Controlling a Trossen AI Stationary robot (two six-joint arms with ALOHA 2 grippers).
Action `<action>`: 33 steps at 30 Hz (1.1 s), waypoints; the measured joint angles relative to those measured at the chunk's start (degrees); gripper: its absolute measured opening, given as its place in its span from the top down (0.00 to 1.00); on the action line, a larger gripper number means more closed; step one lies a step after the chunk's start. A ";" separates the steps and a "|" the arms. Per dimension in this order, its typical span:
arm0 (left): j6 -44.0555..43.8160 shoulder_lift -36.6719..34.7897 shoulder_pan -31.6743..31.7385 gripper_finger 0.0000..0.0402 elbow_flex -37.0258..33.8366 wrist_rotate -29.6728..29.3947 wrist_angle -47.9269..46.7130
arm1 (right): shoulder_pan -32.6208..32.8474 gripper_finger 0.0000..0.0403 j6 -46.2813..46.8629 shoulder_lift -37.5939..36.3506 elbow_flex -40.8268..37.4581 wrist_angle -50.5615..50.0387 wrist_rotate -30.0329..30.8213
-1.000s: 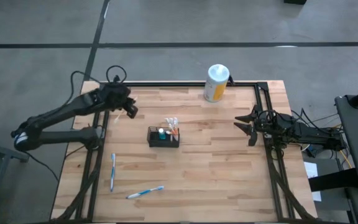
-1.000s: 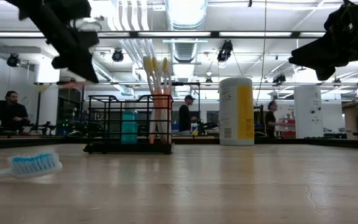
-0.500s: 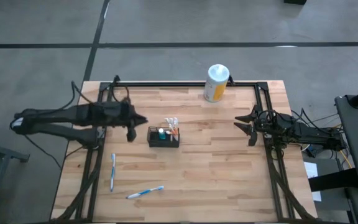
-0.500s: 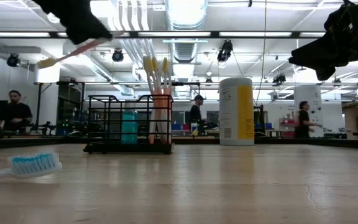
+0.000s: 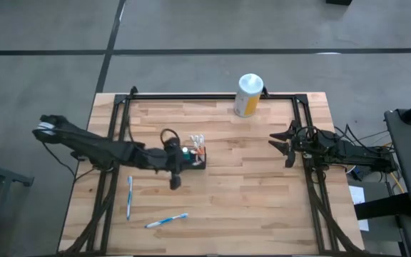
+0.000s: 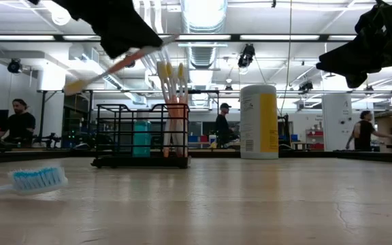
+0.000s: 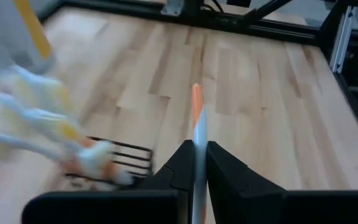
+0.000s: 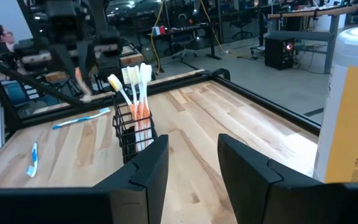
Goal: Pick & Place toothbrushing station
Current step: Put the orange toothbrush into the right section of the wire organizer
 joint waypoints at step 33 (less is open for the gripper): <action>-5.56 26.42 -2.85 0.89 0.04 3.50 12.85 | 0.01 0.67 0.01 0.00 0.00 0.00 0.00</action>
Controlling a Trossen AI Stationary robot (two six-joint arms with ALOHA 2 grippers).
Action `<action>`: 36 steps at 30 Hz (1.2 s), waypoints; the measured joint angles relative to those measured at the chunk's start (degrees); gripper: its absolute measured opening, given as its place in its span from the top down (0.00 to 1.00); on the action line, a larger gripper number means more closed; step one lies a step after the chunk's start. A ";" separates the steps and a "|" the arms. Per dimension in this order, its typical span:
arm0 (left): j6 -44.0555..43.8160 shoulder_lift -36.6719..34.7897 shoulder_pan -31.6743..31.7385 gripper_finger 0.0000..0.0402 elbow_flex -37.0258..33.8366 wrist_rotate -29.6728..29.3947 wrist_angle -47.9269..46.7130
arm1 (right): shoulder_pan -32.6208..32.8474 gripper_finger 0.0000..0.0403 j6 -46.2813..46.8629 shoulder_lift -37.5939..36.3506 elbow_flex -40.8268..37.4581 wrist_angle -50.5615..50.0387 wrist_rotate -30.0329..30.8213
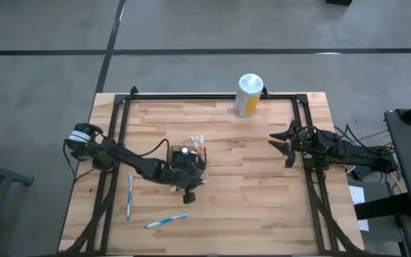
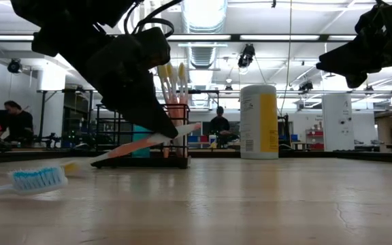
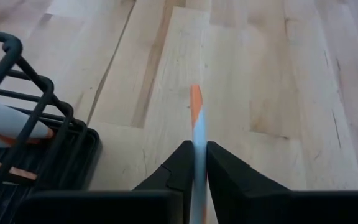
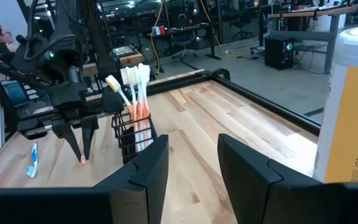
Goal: Pick & Place toothbrushing station
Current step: Put the orange toothbrush into the right section of the wire organizer
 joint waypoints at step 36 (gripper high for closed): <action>4.25 -30.79 -2.14 0.84 -3.65 -6.46 -10.76 | -0.02 0.67 -0.02 0.02 0.00 -0.09 0.07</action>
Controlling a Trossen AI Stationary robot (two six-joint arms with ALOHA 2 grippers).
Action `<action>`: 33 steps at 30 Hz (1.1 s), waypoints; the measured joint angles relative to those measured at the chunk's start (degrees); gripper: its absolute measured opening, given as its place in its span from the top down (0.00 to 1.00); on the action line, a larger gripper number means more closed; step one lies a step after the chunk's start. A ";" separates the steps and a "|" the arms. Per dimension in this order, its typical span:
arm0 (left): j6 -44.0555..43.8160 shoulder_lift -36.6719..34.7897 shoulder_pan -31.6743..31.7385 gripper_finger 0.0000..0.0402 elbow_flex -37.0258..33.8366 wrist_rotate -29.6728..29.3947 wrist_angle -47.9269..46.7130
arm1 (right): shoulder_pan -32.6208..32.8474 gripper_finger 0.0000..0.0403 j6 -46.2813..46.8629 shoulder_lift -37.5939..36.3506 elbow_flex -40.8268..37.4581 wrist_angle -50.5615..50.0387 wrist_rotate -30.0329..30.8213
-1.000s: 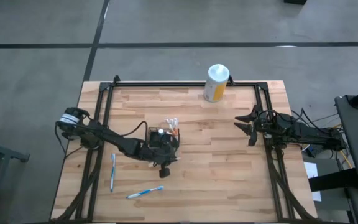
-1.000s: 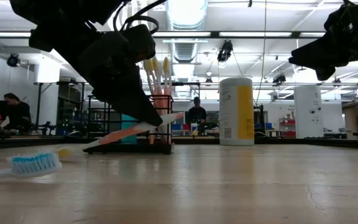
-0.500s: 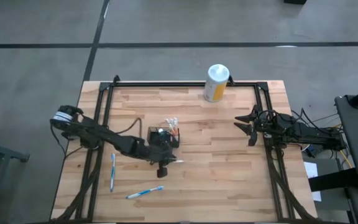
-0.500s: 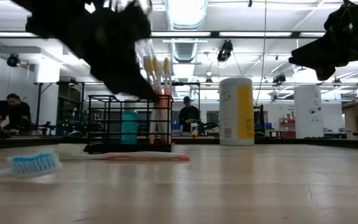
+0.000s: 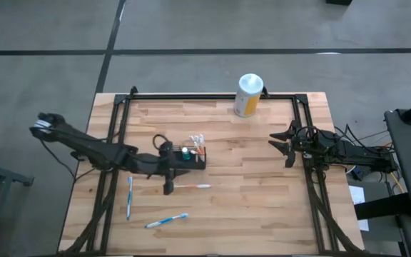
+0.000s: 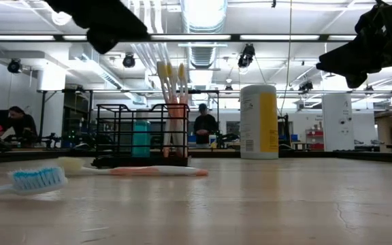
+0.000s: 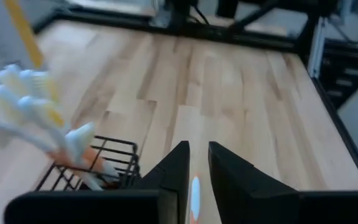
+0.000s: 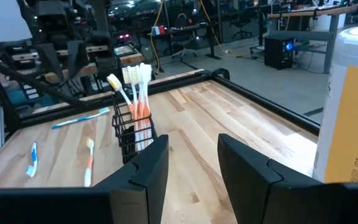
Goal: Pick & Place toothbrushing station
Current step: Put the orange toothbrush into the right section of the wire organizer
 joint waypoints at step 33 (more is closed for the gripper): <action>7.51 -6.81 -8.31 0.58 -40.65 -5.39 46.63 | 0.00 0.67 -0.01 0.00 0.00 -0.09 -0.04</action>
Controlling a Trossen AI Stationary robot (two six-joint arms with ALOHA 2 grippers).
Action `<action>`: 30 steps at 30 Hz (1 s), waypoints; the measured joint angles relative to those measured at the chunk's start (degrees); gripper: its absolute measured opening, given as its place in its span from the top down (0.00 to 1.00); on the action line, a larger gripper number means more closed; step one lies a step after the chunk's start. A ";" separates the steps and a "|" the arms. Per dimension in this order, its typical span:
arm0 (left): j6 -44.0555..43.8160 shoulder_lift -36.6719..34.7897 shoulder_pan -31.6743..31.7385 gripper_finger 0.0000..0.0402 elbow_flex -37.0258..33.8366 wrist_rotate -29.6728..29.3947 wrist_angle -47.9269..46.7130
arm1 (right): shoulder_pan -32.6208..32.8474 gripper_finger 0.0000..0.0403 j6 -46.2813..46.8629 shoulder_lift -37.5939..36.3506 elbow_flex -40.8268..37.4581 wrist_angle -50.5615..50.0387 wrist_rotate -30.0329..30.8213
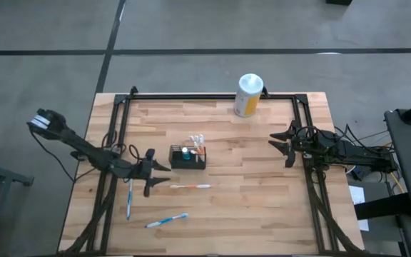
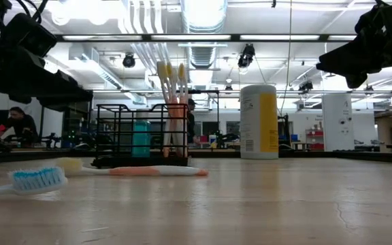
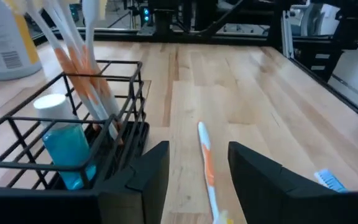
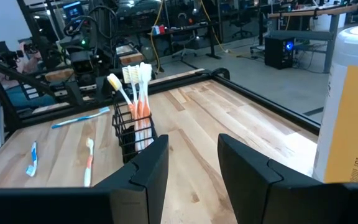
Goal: Pick & Place toothbrushing station
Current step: Put the orange toothbrush into the right section of the wire organizer
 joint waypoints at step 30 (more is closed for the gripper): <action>-3.29 31.78 -1.06 0.59 11.03 3.80 0.10 | 0.02 0.67 0.01 0.00 0.00 0.00 0.00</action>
